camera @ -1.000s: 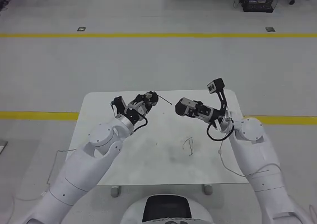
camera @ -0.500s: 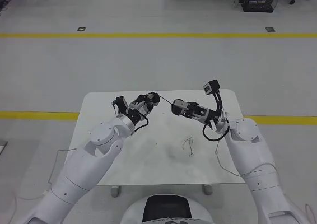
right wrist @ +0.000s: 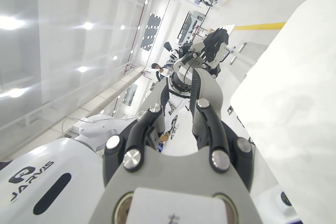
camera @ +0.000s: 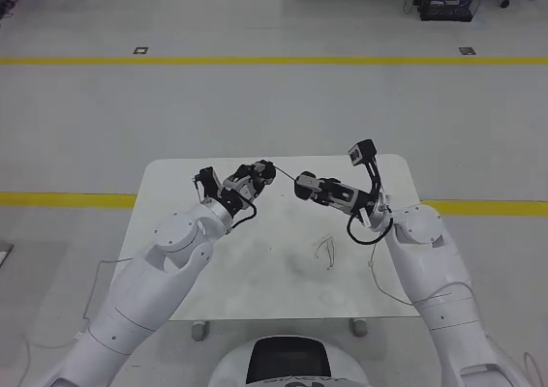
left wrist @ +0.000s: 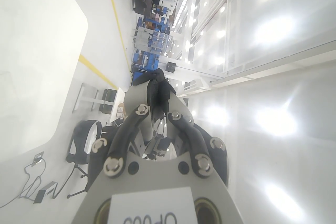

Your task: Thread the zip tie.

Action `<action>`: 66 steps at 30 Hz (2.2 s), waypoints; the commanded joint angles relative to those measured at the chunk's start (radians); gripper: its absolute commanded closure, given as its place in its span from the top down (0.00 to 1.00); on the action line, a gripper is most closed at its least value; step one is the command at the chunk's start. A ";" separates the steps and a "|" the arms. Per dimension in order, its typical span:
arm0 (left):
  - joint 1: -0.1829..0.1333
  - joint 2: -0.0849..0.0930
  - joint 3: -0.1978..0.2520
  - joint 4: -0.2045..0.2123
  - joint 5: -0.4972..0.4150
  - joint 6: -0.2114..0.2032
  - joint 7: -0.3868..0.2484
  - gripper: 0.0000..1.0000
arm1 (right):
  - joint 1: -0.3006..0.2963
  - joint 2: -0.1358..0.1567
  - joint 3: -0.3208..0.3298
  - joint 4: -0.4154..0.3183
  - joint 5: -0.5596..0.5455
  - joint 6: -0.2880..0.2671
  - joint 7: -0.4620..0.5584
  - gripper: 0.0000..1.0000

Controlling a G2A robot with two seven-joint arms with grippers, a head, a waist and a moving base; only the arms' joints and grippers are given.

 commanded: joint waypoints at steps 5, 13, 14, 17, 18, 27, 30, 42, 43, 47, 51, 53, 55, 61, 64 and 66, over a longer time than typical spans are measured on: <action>0.007 -0.004 -0.005 -0.002 0.006 0.004 0.000 0.00 | -0.001 -0.006 0.006 0.006 -0.014 0.000 -0.003 0.01; 0.012 -0.009 -0.009 -0.005 0.023 0.009 0.000 0.00 | -0.004 -0.012 0.017 0.011 -0.029 0.000 -0.003 0.00; 0.012 -0.009 -0.009 -0.006 0.034 0.008 0.001 0.31 | -0.005 -0.012 0.020 0.011 -0.029 0.000 -0.002 0.00; 0.018 -0.012 -0.014 -0.003 0.048 -0.017 0.018 1.00 | -0.009 -0.012 0.032 0.016 -0.018 0.000 0.008 0.00; 0.022 -0.013 -0.016 0.001 0.052 -0.031 0.026 1.00 | -0.010 -0.012 0.039 0.018 -0.013 0.000 0.013 0.00; 0.028 -0.014 -0.020 0.006 0.048 -0.050 0.032 1.00 | -0.004 -0.007 0.092 0.041 0.036 0.000 0.094 0.00; 0.028 -0.014 -0.020 0.006 0.048 -0.050 0.032 1.00 | -0.004 -0.007 0.092 0.041 0.036 0.000 0.094 0.00; -0.077 0.007 -0.036 0.083 0.091 0.063 -0.463 1.00 | 0.058 0.020 0.131 0.194 0.290 0.060 0.363 0.00; -0.086 0.006 -0.034 0.091 0.087 0.056 -0.476 1.00 | 0.066 0.024 0.108 0.196 0.301 0.061 0.363 0.00; -0.097 0.005 -0.024 0.095 0.094 0.056 -0.519 1.00 | 0.078 0.038 0.067 0.207 0.278 0.049 0.363 0.00; -0.097 0.005 -0.024 0.095 0.094 0.056 -0.519 1.00 | 0.078 0.038 0.067 0.207 0.278 0.049 0.363 0.00; -0.094 0.005 -0.019 0.095 0.093 0.058 -0.522 1.00 | 0.078 0.038 0.067 0.207 0.278 0.049 0.363 0.00; -0.088 0.003 -0.011 0.097 0.069 0.054 -0.556 1.00 | 0.066 0.034 0.046 0.192 0.328 0.083 0.363 0.00; -0.169 0.007 -0.011 0.186 -0.032 0.087 -0.909 1.00 | 0.101 0.071 -0.063 0.196 0.431 0.177 0.363 0.00; -0.220 0.012 -0.004 0.237 0.002 0.107 -1.032 1.00 | 0.127 0.104 -0.111 0.208 0.472 0.175 0.363 0.00; -0.243 0.014 0.004 0.255 0.018 0.117 -1.087 1.00 | 0.144 0.124 -0.142 0.213 0.498 0.170 0.363 0.00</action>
